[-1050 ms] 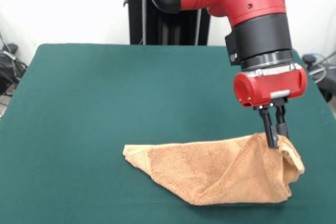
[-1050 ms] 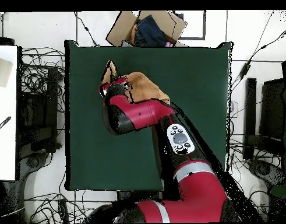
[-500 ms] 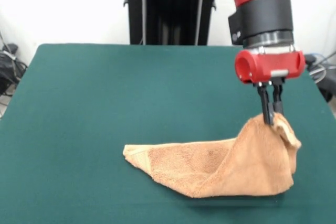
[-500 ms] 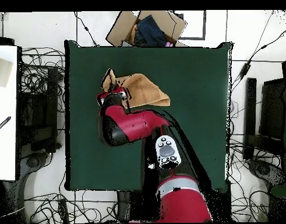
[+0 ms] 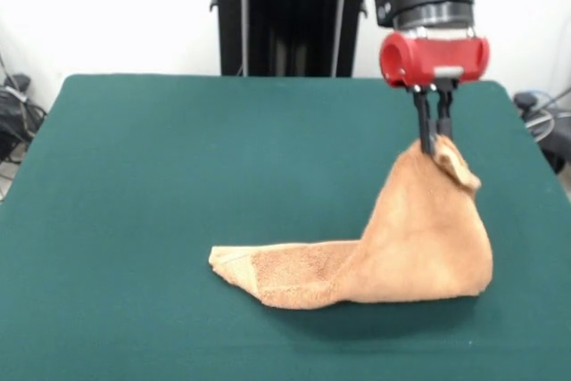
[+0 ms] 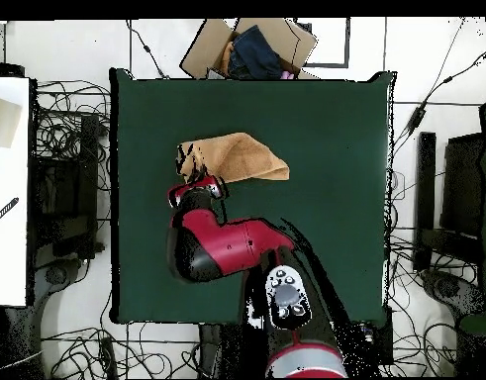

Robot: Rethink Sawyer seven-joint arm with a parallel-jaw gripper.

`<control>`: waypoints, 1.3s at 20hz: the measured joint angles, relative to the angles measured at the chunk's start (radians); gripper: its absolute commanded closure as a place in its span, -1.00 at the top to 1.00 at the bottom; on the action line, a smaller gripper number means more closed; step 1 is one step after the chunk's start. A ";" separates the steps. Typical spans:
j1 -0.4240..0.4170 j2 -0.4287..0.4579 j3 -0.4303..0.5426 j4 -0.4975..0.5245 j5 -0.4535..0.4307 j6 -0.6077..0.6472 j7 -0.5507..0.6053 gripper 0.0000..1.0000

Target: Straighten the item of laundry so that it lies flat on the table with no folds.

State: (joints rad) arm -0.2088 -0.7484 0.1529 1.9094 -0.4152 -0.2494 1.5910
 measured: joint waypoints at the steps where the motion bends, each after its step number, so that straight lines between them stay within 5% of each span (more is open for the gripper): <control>1: -0.008 -0.014 0.000 0.024 0.000 0.000 0.000 -1.00; 9: -0.036 -0.124 -0.022 0.172 0.000 0.000 0.000 -1.00; 15: -0.137 -0.283 0.035 0.312 0.030 0.046 0.000 -1.00; 20: -0.198 -0.491 0.103 0.439 0.169 0.179 0.000 -1.00; 26: -0.119 -0.679 0.100 0.513 0.347 0.346 0.000 -1.00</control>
State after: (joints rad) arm -0.3278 -1.4275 0.2524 2.4219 -0.0682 0.0963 1.5910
